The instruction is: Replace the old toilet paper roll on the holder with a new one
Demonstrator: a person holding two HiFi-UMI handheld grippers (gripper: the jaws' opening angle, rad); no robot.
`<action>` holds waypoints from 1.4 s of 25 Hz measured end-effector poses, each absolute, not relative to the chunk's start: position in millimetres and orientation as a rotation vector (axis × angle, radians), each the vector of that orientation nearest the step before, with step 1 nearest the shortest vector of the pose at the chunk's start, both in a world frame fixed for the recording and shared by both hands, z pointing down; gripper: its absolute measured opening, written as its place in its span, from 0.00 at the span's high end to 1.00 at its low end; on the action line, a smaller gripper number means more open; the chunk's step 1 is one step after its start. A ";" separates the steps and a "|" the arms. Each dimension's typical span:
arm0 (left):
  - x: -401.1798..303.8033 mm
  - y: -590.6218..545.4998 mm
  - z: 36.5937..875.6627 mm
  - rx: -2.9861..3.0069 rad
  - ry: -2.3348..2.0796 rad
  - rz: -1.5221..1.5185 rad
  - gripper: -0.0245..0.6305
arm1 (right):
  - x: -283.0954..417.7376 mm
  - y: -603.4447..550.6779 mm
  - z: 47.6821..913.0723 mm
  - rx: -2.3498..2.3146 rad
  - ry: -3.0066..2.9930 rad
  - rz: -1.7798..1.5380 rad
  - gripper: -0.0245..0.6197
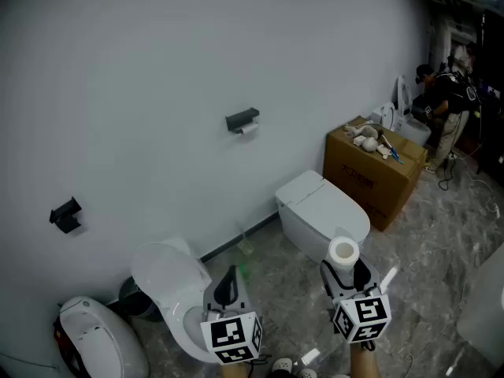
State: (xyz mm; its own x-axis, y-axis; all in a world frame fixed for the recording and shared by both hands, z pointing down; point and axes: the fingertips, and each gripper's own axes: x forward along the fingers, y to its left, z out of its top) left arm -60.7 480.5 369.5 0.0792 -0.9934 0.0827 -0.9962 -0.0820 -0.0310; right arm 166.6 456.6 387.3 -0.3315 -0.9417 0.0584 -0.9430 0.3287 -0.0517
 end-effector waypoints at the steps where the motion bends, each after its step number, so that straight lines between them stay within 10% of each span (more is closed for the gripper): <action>1: -61.0 479.7 369.7 2.281 -2.107 0.129 0.96 | 166.8 455.8 387.5 1.806 -2.546 0.120 0.49; 23: -83.3 457.5 359.1 2.310 -2.131 0.046 0.95 | 153.7 429.5 382.6 1.878 -2.555 0.149 0.49; 31: -99.6 433.0 358.8 2.339 -2.095 -0.012 0.61 | 130.4 412.4 386.0 1.883 -2.546 0.148 0.49; 35: -103.2 425.5 363.1 2.350 -2.090 0.015 0.59 | 126.7 408.3 391.3 1.888 -2.534 0.152 0.49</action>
State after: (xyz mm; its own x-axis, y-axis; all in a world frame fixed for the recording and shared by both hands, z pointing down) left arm -103.2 425.5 363.1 0.1167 -0.9932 0.0053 -0.9931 -0.1168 -0.0085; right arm 126.7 408.3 391.3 -0.2875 -0.9570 0.0394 -0.9548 0.2831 -0.0905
